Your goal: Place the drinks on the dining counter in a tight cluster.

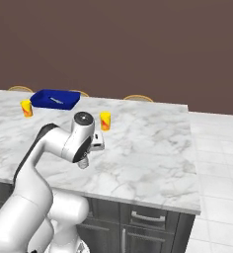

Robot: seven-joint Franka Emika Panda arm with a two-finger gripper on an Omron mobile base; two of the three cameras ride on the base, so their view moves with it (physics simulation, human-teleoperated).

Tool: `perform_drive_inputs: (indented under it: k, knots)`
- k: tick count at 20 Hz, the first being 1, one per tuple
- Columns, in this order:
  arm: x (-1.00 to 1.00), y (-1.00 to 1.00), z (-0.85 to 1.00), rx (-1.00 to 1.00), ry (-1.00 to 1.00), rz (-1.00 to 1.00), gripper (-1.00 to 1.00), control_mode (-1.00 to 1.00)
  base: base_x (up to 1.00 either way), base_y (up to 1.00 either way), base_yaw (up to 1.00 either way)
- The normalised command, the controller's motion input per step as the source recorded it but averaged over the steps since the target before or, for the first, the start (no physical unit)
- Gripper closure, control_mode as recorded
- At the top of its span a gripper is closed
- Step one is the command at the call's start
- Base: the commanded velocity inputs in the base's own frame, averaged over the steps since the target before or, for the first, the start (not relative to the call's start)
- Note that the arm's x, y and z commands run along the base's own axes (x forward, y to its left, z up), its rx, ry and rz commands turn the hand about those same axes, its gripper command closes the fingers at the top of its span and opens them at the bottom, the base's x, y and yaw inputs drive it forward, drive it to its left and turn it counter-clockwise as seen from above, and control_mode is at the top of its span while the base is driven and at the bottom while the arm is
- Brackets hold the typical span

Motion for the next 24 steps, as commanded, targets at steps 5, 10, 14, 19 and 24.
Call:
perform_drive_inputs:
  k: [5, 10, 14, 19, 24]
  knots:
    - [0.31, 0.04, -0.18, -0.05, 0.0, 0.0, 1.0, -1.0, 0.0, 0.0, 0.0]
    - [0.25, 0.0, -0.18, 0.0, 0.0, 0.0, 1.0, -1.0, 0.0, 0.0, 0.0]
    - [0.14, 0.0, -0.19, 0.0, 0.0, 0.0, 1.0, -1.0, 0.0, 0.0, 0.0]
    - [0.14, 0.0, -0.2, 0.0, 0.0, 0.0, 1.0, -1.0, 0.0, 0.0, 0.0]
    - [0.05, -0.01, -0.18, 0.01, 0.0, 0.0, 1.0, -1.0, 0.0, 0.0, 0.0]
